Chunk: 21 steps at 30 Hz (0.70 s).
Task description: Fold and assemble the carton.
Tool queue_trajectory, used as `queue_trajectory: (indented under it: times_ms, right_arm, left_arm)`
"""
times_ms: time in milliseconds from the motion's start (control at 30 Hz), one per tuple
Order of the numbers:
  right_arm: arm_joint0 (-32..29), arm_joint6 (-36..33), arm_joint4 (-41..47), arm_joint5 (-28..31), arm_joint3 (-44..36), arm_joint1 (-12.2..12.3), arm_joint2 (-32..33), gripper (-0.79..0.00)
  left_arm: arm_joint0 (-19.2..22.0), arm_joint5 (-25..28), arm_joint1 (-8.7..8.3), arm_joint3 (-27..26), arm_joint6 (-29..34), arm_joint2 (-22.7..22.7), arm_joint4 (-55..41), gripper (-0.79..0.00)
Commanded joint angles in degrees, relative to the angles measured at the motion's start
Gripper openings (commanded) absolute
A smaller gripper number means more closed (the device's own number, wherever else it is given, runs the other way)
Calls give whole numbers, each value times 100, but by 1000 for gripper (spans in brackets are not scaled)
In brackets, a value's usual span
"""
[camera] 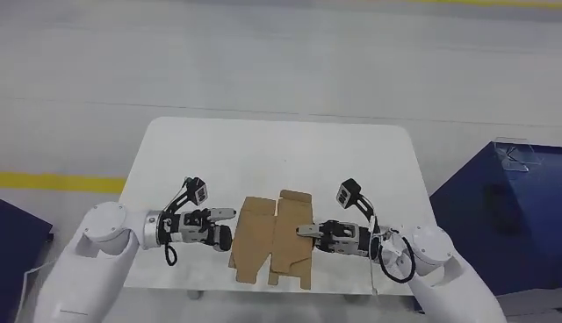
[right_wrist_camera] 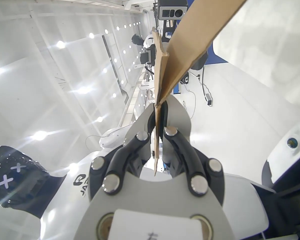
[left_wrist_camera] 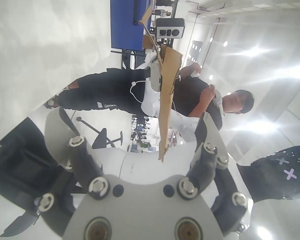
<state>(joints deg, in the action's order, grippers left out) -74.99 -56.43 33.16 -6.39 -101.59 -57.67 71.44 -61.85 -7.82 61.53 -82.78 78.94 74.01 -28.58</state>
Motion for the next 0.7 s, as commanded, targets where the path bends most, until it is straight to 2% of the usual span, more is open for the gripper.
queue_trajectory:
  times_ms: [0, 33, 100, 133, 433, 467, 500, 533, 567, 667]
  right_arm:
    - [30, 34, -116, 104, 19, -6, -39, -785]
    - [45, 47, -159, 132, 32, -9, -59, -785]
    - [68, 44, -153, 142, 55, -16, -95, -785]
    - [88, 26, -150, 158, 60, -19, -106, -785]
    - [165, 0, -148, 164, 171, -29, -127, -785]
    - [166, -4, -148, 156, 172, -30, -132, -785]
    - [168, 6, -143, 180, 171, -32, -131, -785]
    - [168, 55, -161, 266, 176, -35, -121, -453]
    - [165, 100, -178, 396, 181, -41, -120, 0]
    - [172, 134, -198, 537, 253, -49, -127, 0]
  left_arm:
    - [33, -43, 3, 7, 68, -74, -72, -185]
    - [37, -53, 8, 12, 81, -101, -144, -206]
    - [60, -100, 15, 15, 122, -156, -278, -339]
    - [80, -78, 12, -1, 109, -185, -212, -372]
    - [170, 86, 38, 58, 265, -419, -517, -588]
    - [178, 122, 42, 63, 305, -440, -577, -653]
    - [188, 167, 44, 75, 323, -450, -618, -754]
    - [196, 223, 44, 88, 313, -451, -625, -785]
    - [204, 284, 41, 93, 279, -449, -590, -785]
    - [196, 315, 40, 104, 237, -474, -634, -785]
